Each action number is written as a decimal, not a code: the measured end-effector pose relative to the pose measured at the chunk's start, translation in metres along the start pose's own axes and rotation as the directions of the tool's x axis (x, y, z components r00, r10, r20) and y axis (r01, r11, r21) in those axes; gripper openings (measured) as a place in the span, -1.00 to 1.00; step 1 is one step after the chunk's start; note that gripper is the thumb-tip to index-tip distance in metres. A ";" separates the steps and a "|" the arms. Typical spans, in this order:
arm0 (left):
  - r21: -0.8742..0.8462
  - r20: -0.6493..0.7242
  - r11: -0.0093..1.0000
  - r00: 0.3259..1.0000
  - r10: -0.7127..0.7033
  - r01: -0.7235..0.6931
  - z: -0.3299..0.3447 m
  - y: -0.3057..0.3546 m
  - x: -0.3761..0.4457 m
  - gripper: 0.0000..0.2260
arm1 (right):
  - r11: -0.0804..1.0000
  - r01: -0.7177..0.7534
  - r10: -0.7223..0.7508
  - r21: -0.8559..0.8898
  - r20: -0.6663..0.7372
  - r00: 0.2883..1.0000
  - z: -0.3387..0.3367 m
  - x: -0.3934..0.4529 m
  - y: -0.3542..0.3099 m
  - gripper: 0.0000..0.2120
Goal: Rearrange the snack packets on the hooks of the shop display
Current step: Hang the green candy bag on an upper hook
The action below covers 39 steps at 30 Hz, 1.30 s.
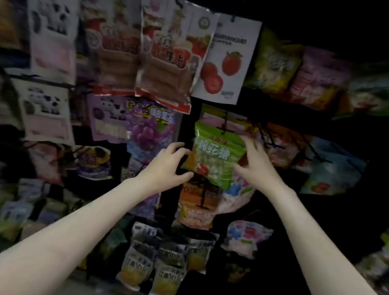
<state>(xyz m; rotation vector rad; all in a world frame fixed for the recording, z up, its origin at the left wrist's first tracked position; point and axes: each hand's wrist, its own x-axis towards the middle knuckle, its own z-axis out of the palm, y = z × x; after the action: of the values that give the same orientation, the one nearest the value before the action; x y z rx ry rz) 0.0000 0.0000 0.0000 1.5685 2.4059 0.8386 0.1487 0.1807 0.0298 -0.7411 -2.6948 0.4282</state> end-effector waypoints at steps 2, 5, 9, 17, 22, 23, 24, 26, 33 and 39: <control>-0.040 -0.008 0.999 1.000 0.007 -0.007 0.003 -0.003 0.009 -0.41 | 0.985 -0.073 0.073 0.158 0.009 0.997 0.012 0.003 -0.003 -0.18; -0.113 -0.004 0.994 1.000 -0.011 0.010 0.005 -0.004 0.022 -0.31 | 0.947 -0.150 0.142 0.285 0.048 0.989 0.035 0.010 0.002 -0.07; -0.179 0.032 0.984 0.999 -0.018 0.023 -0.004 -0.014 0.038 -0.22 | 0.870 -0.133 0.192 0.475 -0.077 0.978 0.049 0.026 0.005 0.00; -0.409 0.143 0.907 0.989 -0.047 0.102 0.015 -0.028 0.071 -0.08 | 0.826 -0.084 0.158 0.557 -0.087 0.984 0.055 0.018 -0.003 -0.09; -0.710 0.277 0.615 0.939 -0.205 0.344 0.023 -0.038 0.083 -0.12 | 0.840 -0.101 0.226 0.533 -0.174 0.959 0.042 0.007 -0.019 -0.03; -0.730 0.321 0.567 0.924 -0.209 0.382 0.024 -0.041 0.086 -0.13 | 0.841 -0.111 0.245 0.530 -0.188 0.951 0.039 0.007 -0.023 0.00; -0.741 0.360 0.534 0.912 -0.197 0.408 0.022 -0.043 0.089 -0.16 | 0.836 -0.134 0.276 0.532 -0.196 0.941 0.036 0.007 -0.028 0.03; -0.752 0.420 0.490 0.894 -0.158 0.440 0.020 -0.044 0.094 -0.25 | 0.795 -0.209 0.357 0.570 -0.162 0.920 0.029 0.007 -0.038 0.09; -0.816 0.370 0.448 0.925 -0.082 0.366 -0.002 -0.050 0.073 -0.22 | 0.730 -0.242 0.328 0.639 -0.018 0.944 0.019 0.001 -0.062 -0.02; -0.887 0.299 0.417 0.936 0.186 0.200 -0.043 -0.055 0.042 -0.18 | 0.720 -0.120 0.232 0.683 -0.075 0.970 -0.005 -0.030 -0.055 -0.02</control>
<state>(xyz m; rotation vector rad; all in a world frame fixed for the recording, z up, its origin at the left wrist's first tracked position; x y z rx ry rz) -0.0799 0.0046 0.0142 1.0603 1.2096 1.3831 0.1507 0.1200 0.0476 -0.7548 -2.0710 1.2581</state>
